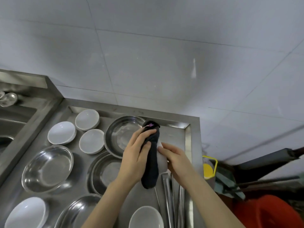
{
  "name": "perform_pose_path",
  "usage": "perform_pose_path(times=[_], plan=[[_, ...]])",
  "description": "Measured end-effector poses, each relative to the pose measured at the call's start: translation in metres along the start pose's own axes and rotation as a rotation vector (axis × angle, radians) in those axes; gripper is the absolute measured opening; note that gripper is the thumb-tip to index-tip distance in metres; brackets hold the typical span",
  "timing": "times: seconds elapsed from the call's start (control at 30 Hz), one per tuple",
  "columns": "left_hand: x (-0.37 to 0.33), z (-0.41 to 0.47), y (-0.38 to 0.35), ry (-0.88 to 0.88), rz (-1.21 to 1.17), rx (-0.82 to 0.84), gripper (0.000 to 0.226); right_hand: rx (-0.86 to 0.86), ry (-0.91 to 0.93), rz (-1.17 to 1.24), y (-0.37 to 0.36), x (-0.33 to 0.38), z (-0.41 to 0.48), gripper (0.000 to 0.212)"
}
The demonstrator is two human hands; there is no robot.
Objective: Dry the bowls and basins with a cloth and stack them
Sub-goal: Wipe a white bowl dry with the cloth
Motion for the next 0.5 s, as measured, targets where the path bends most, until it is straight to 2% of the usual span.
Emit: perform_pose_path(times=[0.07, 0.17, 0.23, 0.3, 0.33, 0.4, 0.5], plan=[[0.017, -0.002, -0.006, 0.129, -0.109, -0.002, 0.041, -0.053, -0.052, 0.026, 0.013, -0.006, 0.010, 0.020], [0.052, -0.013, -0.009, 0.347, -0.346, -0.038, 0.034, -0.127, -0.001, -0.151, 0.036, -0.014, 0.024, 0.016], [0.069, -0.020, -0.008, 0.431, -0.430, -0.083, 0.033, -0.131, 0.115, -0.388, 0.050, -0.014, 0.032, 0.011], [0.081, -0.024, -0.007, 0.489, -0.464, -0.126, 0.030, -0.151, 0.197, -0.721, 0.063, -0.018, 0.046, 0.020], [0.086, -0.025, -0.007, 0.515, -0.473, -0.141, 0.029, -0.166, 0.218, -0.866, 0.068, -0.021, 0.052, 0.021], [0.094, -0.024, -0.009, 0.560, -0.486, -0.151, 0.029, -0.169, 0.240, -1.082, 0.077, -0.031, 0.065, 0.006], [0.104, -0.023, -0.013, 0.597, -0.495, -0.132, 0.035, -0.075, 0.225, -1.311, 0.076, -0.053, 0.075, 0.019]])
Point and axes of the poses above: each hand's wrist, its own z-axis towards the middle knuckle, its own y-axis out of the back of the hand, x = y × z, the point moved 4 cm from there along z, towards the middle knuckle, and after that the axes turned 2 degrees about z, right-handed, at the moved point
